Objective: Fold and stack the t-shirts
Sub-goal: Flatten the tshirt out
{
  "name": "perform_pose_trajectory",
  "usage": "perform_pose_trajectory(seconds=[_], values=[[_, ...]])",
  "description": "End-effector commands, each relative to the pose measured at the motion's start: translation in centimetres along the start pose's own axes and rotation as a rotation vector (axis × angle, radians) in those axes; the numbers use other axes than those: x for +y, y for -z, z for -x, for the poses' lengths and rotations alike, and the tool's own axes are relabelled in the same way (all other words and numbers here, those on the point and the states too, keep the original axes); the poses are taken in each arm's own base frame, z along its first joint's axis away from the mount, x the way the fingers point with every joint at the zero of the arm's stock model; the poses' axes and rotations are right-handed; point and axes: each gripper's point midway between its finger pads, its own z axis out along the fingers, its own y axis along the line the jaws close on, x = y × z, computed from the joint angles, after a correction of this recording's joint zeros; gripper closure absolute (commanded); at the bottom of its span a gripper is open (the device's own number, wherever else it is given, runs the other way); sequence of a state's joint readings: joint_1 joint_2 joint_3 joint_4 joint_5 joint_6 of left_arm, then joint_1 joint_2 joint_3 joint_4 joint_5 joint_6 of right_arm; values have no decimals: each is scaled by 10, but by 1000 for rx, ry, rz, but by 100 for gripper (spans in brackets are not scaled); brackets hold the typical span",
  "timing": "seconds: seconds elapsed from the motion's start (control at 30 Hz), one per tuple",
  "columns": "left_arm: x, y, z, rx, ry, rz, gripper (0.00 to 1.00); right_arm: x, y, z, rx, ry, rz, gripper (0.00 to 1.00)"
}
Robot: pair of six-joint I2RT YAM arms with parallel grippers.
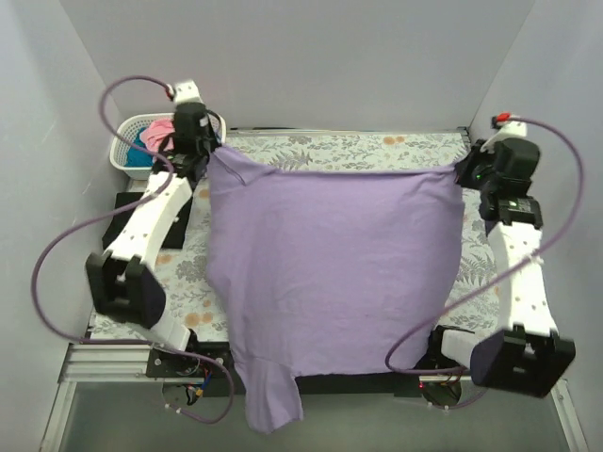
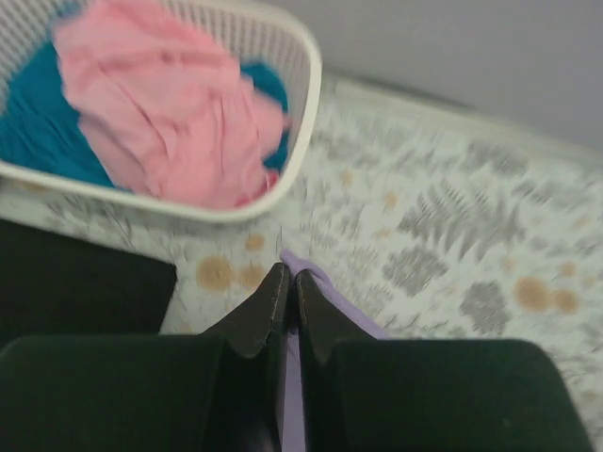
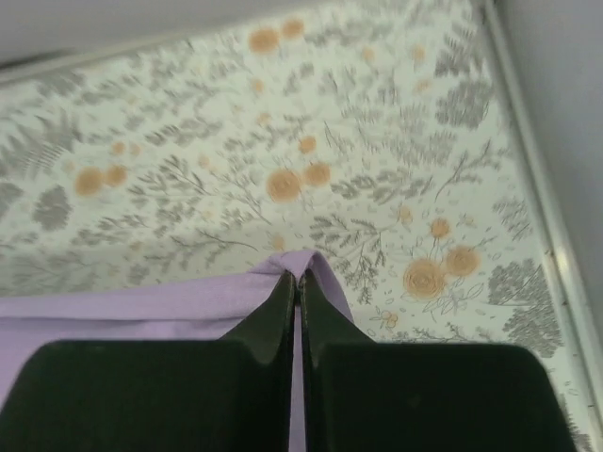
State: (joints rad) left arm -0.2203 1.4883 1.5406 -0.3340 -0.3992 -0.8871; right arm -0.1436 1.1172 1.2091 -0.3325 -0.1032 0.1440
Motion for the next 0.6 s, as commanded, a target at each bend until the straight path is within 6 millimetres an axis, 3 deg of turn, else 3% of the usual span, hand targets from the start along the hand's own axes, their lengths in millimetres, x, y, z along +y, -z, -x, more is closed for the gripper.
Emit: perform_pose_trajectory(seconds=[0.0,0.03,0.07,0.1,0.27,0.43,0.57], values=[[-6,-56,-89,189,34,0,100,-28,-57,-42,19,-14,-69,99],[-8,-66,-106,227,34,0,100,-34,-69,-56,40,-17,-84,99],[-11,-75,-116,248,42,-5,100,-44,-89,-83,102,-29,-109,99],[-13,-91,-149,317,29,-3,100,-49,-101,-92,112,-40,-121,99],[-17,-120,-200,433,26,-10,100,-62,-153,-143,261,-66,-120,99],[-19,-128,-211,465,31,-22,100,-75,-175,-158,300,-41,-149,99],[-31,-123,-197,464,72,-67,100,-90,-183,-157,300,-21,-199,99]])
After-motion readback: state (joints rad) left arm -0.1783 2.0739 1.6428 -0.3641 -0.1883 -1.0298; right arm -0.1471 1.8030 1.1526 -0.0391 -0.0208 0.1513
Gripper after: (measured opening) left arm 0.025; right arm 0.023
